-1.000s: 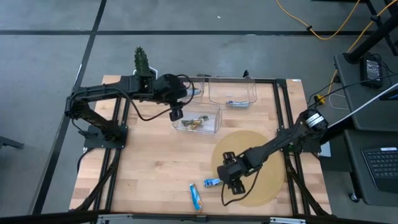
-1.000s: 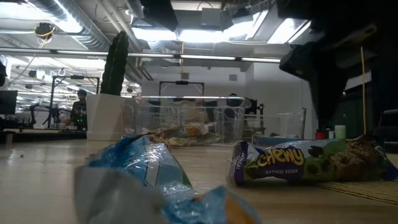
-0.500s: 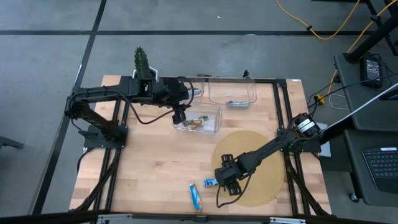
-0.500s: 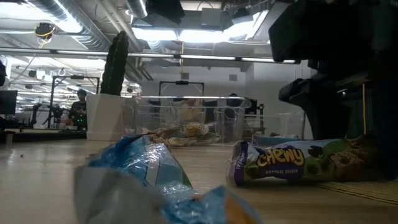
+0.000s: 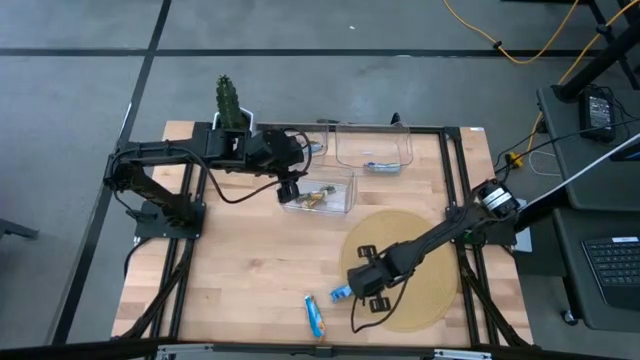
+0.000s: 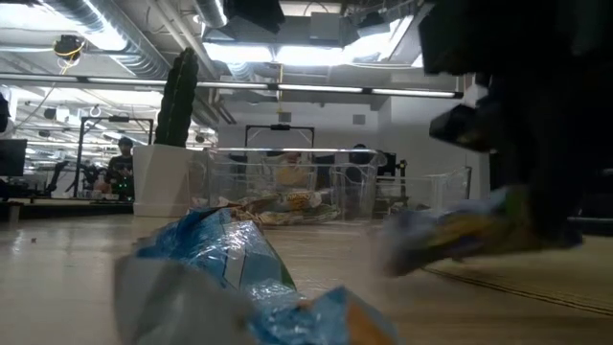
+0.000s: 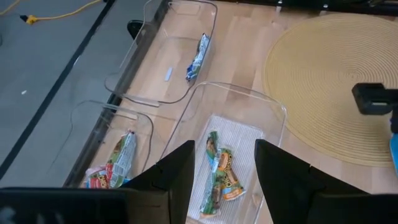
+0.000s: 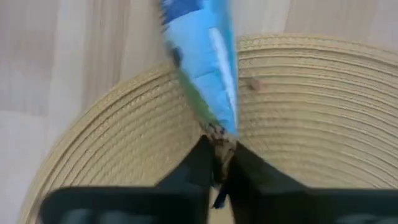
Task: Pick and place Granola Bars by type
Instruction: Put the blue granola bar into the top right transparent bin
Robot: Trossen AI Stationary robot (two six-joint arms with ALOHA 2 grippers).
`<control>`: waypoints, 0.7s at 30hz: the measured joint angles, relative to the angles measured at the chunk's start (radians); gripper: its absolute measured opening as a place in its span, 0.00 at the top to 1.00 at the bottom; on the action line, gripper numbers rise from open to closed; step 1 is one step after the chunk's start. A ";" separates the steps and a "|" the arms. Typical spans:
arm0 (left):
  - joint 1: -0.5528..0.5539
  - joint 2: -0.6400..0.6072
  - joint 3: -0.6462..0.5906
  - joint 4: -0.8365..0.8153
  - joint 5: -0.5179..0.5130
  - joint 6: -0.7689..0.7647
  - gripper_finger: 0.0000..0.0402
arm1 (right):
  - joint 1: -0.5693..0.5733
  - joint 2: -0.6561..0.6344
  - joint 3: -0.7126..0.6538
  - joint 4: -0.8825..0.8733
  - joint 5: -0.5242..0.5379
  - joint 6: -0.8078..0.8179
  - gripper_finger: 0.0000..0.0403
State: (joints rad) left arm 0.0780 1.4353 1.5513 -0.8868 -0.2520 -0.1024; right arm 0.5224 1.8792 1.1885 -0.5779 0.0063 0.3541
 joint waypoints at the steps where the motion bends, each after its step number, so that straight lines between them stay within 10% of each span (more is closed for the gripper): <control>1: 0.000 0.000 0.000 0.000 0.000 0.000 0.60 | 0.000 -0.012 0.000 -0.013 0.000 -0.012 0.94; 21: 0.003 0.001 0.000 0.001 -0.016 0.007 0.60 | -0.058 -0.610 0.009 -0.458 0.324 0.250 0.96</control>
State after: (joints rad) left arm 0.0811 1.4361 1.5513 -0.8863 -0.2684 -0.0955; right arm 0.4648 1.2687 1.1973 -1.0363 0.3306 0.6039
